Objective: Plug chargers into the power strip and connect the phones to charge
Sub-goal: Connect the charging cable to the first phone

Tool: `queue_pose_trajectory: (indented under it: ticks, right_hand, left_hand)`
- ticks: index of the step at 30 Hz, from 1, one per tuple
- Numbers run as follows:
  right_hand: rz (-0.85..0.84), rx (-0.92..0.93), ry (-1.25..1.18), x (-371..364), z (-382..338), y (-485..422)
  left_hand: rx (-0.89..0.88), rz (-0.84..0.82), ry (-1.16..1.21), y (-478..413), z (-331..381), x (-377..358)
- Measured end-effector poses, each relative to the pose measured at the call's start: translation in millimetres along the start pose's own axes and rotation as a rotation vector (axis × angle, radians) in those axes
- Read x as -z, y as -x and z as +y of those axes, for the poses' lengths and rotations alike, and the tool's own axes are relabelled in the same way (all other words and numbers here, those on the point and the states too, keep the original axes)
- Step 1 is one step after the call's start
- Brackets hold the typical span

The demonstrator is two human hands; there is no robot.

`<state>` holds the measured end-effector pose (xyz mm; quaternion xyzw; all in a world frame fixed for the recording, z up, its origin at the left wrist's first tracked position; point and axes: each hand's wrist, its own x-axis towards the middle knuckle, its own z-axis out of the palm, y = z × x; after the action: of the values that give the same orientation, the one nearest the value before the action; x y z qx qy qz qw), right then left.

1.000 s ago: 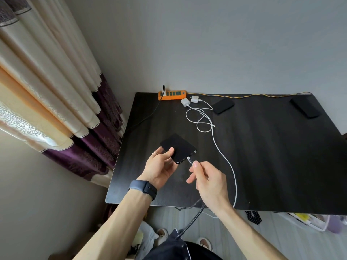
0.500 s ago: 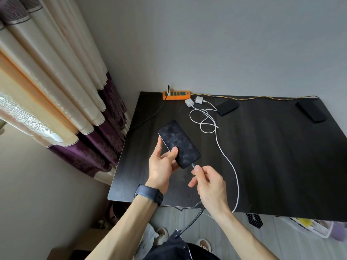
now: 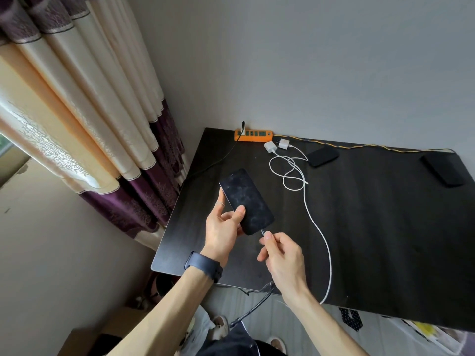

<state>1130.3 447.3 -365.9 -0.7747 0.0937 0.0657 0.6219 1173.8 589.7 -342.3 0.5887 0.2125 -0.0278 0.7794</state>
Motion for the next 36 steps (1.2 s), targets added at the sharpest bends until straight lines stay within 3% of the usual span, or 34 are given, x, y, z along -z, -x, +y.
queue_pose_trajectory:
  ticks: [4,6,10,14,21,25,30,36]
  right_hand:
    - [-0.299,-0.084,0.084,6,3,-15]
    - [-0.37,-0.146,0.049,14,7,-25]
    - [-0.402,-0.144,-0.022,21,13,-38]
    - [-0.435,-0.131,0.038,9,17,-40]
    - [-0.361,-0.312,-0.018,-11,41,-38]
    - [-0.478,-0.383,0.013,-34,60,-30]
    - [-0.575,-0.437,0.067,-69,64,-29]
    - [-0.628,-0.363,0.497,-100,73,-55]
  left_hand:
    - [0.048,-0.088,-0.138,-5,10,17]
    - [0.094,-0.111,-0.216,-6,14,28]
    - [0.178,-0.208,-0.319,1,13,39]
    - [0.26,-0.149,-0.294,11,2,42]
    - [0.364,-0.157,-0.341,49,-46,70]
    - [0.383,-0.028,-0.467,57,-62,97]
    - [0.419,0.106,-0.351,55,-70,126]
    - [0.468,0.255,-0.369,19,-85,170]
